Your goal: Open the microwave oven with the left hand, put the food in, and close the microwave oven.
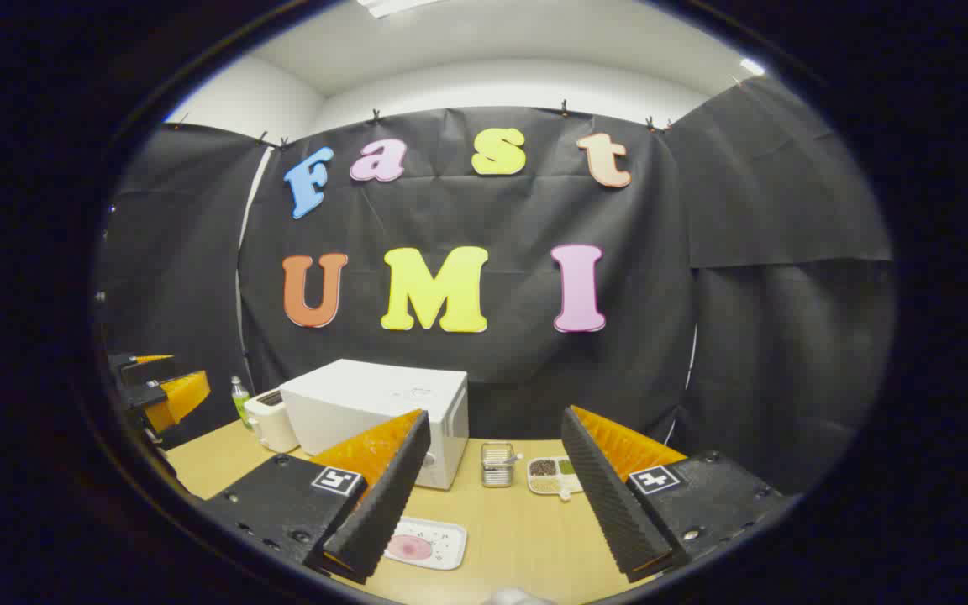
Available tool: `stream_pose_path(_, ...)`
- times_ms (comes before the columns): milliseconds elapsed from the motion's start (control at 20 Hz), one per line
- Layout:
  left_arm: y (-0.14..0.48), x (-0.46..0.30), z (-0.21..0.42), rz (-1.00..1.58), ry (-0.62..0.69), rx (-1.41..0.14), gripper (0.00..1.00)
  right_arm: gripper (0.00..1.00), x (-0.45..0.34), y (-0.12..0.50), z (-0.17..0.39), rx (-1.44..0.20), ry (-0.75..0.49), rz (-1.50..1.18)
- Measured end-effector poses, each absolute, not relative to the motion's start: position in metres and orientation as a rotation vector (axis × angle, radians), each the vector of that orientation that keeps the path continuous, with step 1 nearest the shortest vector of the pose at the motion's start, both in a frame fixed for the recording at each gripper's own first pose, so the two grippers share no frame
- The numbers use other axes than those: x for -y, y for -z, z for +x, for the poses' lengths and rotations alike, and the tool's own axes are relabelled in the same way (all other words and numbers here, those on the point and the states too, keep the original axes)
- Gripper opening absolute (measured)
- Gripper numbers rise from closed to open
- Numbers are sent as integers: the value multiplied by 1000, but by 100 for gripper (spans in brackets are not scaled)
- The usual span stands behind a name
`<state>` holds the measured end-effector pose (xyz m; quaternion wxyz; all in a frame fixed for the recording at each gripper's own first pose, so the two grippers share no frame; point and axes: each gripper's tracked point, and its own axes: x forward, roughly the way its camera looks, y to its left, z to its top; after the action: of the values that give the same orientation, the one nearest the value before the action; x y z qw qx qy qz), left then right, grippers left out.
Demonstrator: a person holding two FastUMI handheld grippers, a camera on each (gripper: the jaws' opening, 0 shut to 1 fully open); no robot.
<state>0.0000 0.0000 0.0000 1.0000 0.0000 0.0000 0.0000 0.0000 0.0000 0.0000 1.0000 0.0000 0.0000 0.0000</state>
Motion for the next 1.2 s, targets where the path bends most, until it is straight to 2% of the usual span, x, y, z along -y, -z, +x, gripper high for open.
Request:
stream_pose_path(50,-1,-2,1,-2,-2,4,96,92,-4,-2,3,3,-7,-8)
stream_pose_path(100,-3,-5,2,0,-5,8,96,100,-8,-3,5,4,-12,-12)
stream_pose_path(150,-3,-8,3,1,-13,12,96,100,-12,-3,7,0,-20,-10)
stream_pose_path(200,-3,-11,4,1,-17,13,96,92,-16,-2,9,-11,-30,-9)
stream_pose_path(250,-3,-12,5,1,-20,12,96,100,-19,0,11,-15,-32,-7)
stream_pose_path(300,-3,-14,6,1,-27,12,96,92,-19,-2,13,-13,-30,-5)
stream_pose_path(350,-4,-14,7,1,-28,12,96,92,-19,-2,14,-14,-32,-2)
stream_pose_path(400,-4,-14,8,1,-30,12,96,100,-22,-1,15,-19,-35,-3)
stream_pose_path(450,-4,-13,9,-1,-27,14,96,92,-23,1,17,-23,-37,-7)
stream_pose_path(500,-4,-13,9,0,-25,15,96,100,-23,0,17,-27,-37,-11)
stream_pose_path(550,-3,-13,9,2,-24,14,96,92,-22,0,17,-27,-35,-11)
stream_pose_path(1000,9,2,32,-3,0,18,96,92,-23,3,24,-42,-41,-9)
stream_pose_path(1050,15,7,38,-4,7,12,96,100,-22,2,24,-39,-43,-6)
stream_pose_path(1100,22,13,45,-6,17,4,96,92,-21,2,23,-41,-39,-6)
stream_pose_path(1150,30,20,52,-11,28,1,96,100,-18,3,24,-44,-34,-6)
stream_pose_path(1200,38,30,59,-15,40,-6,96,92,-16,2,23,-49,-30,-6)
